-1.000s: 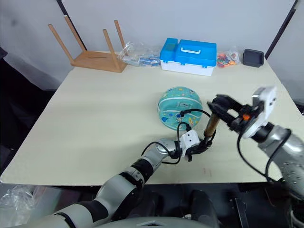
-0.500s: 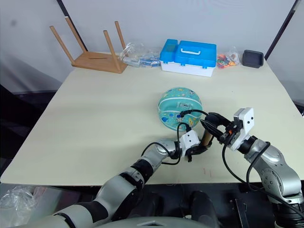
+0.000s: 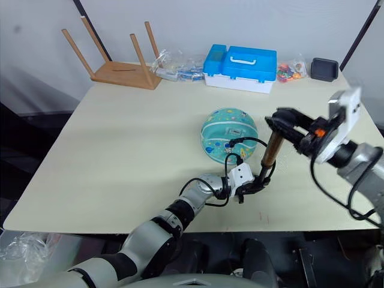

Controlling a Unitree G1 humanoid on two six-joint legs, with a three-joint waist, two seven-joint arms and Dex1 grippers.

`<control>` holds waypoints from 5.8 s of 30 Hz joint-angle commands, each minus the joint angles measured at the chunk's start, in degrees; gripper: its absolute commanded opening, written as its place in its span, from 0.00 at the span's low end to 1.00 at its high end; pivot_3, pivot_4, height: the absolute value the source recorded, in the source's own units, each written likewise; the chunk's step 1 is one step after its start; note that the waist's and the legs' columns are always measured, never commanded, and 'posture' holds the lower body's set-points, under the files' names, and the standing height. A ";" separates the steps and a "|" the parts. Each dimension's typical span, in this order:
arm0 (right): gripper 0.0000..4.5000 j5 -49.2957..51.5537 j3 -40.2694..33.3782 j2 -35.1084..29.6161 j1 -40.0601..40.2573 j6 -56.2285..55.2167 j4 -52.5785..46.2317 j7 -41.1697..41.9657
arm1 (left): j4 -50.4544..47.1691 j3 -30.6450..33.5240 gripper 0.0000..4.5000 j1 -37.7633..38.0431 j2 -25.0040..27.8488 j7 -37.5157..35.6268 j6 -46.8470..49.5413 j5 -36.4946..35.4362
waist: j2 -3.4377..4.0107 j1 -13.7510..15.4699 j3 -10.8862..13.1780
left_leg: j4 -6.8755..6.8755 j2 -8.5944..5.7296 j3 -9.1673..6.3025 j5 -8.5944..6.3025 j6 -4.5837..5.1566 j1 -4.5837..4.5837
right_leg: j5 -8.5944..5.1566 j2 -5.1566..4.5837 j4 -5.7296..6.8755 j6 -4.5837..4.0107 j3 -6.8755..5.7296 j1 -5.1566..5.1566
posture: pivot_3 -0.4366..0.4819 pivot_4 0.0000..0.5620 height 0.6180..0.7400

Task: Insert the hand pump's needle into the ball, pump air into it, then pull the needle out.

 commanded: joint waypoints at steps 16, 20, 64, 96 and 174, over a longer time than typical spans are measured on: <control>0.39 -20.82 14.00 9.33 13.70 -11.17 6.61 10.51 | 3.20 -0.92 0.24 2.02 1.16 0.38 2.58 1.77 | -0.58 -0.18 -0.41 | -0.02 0.08 0.05 -0.01 0.01 0.51 | -0.05 0.10 0.08 0.04 0.02 0.37 | 0.48 0.27 1.00; 0.39 -28.56 19.54 12.00 15.31 -15.13 11.06 12.99 | 2.98 -0.82 0.24 2.10 1.43 0.41 2.75 1.66 | -0.63 -0.31 -0.50 | -0.04 0.18 0.04 -0.02 0.01 0.91 | -0.21 0.16 0.07 0.29 0.02 0.73 | 0.48 0.27 1.00; 0.39 -27.77 20.95 11.40 14.48 -12.29 11.86 10.80 | 4.27 -0.36 0.24 1.11 0.77 0.16 2.50 1.47 | -0.75 -0.25 -0.56 | -0.03 0.10 0.09 -0.07 0.08 0.85 | -0.17 0.09 0.06 0.29 0.08 0.68 | 0.48 0.27 1.00; 0.39 4.75 -4.54 -2.24 0.22 1.24 0.61 2.48 | 4.01 -0.29 0.24 1.13 0.50 -0.50 2.56 1.51 | -0.07 0.17 -0.15 | 0.03 -0.07 0.04 -0.05 0.09 -0.20 | -0.01 -0.08 0.02 0.04 0.02 -0.17 | 0.48 0.27 1.00; 0.39 3.20 -8.43 -3.63 -1.38 1.14 1.67 6.41 | 2.74 -0.29 0.24 2.41 0.54 -0.65 3.30 1.22 | 0.11 0.20 -0.18 | -0.01 -0.13 -0.04 -0.08 0.11 0.20 | -0.09 -0.08 0.03 0.13 0.02 0.19 | 0.48 0.27 1.00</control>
